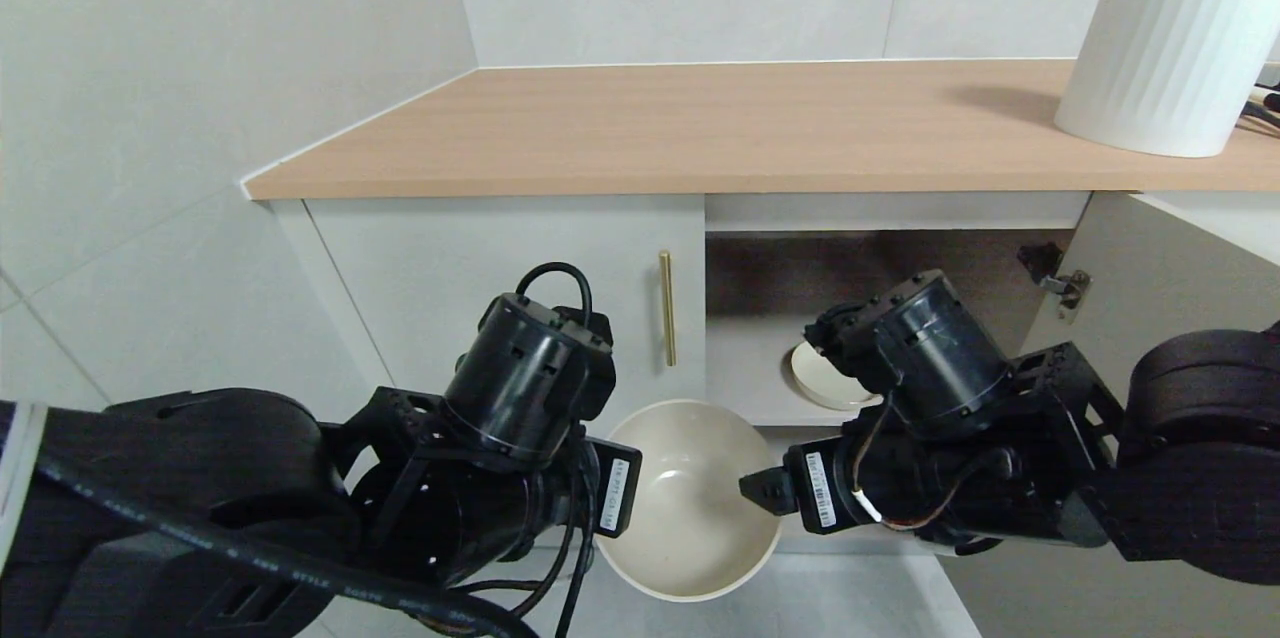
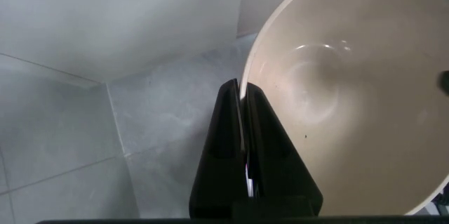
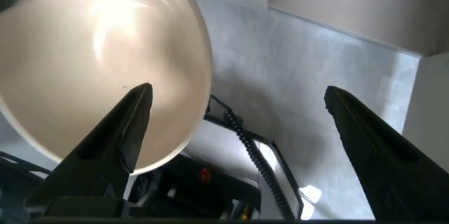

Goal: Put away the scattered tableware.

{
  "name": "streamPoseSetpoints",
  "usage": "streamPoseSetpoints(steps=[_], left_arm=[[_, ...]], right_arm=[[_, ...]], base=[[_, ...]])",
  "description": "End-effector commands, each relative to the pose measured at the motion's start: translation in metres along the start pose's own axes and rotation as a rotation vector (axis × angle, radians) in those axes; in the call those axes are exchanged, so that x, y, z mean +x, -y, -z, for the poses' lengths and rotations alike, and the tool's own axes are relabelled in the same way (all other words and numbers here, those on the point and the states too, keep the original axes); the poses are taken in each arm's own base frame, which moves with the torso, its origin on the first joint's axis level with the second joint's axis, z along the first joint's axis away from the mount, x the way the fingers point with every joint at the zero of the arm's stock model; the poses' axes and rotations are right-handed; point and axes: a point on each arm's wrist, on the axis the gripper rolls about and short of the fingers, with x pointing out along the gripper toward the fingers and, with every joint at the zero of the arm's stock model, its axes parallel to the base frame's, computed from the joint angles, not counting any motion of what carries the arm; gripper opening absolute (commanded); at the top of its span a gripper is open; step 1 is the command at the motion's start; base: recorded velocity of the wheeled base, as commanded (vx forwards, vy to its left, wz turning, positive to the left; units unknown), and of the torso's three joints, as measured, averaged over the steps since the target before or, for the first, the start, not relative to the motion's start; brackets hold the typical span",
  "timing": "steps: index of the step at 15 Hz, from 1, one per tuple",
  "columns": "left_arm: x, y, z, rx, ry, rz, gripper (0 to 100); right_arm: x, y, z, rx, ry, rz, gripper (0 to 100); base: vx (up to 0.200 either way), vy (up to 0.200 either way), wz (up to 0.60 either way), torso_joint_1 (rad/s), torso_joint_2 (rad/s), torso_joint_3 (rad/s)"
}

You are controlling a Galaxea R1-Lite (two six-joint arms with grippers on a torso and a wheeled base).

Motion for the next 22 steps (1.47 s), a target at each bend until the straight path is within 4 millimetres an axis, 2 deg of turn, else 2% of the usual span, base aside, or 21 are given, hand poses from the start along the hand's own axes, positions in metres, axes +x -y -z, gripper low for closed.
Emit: streamPoseSetpoints(steps=[1, 5, 6, 17, 18, 22], left_arm=[[-0.0036, 0.0017, 0.0001, 0.003, 0.008, 0.005, 0], [-0.0045, 0.0028, 0.0003, 0.006, 0.009, 0.009, 0], [-0.0041, 0.0029, 0.0005, 0.006, 0.008, 0.009, 0], [-0.0024, 0.0028, 0.0023, 0.009, 0.001, 0.003, 0], [-0.0029, 0.0029, 0.0015, 0.005, 0.009, 0.003, 100], [-0.0061, 0.0030, -0.0043, -0.031, 0.059, 0.015, 100]], right_arm=[[0.0088, -0.0010, 0.0028, -0.004, -0.020, 0.012, 100], [0.0118, -0.0018, 0.0025, 0.010, -0.017, 0.011, 100], [0.0125, -0.0021, 0.0023, 0.014, -0.009, 0.006, 0], [0.0122, -0.0041, 0.0035, 0.014, -0.010, 0.003, 0], [0.0122, -0.0041, 0.0035, 0.014, -0.010, 0.003, 0], [0.0158, -0.0021, 0.0039, 0.019, -0.017, 0.012, 0]], base=[[0.000, 0.000, 0.00, 0.000, 0.00, 0.000], [0.000, 0.000, 0.00, 0.000, 0.00, 0.000], [0.000, 0.000, 0.00, 0.000, 0.00, 0.000], [0.000, 0.000, 0.00, 0.000, 0.00, 0.000], [0.000, 0.000, 0.00, 0.000, 0.00, 0.000], [0.000, 0.000, 0.00, 0.000, 0.00, 0.000]])
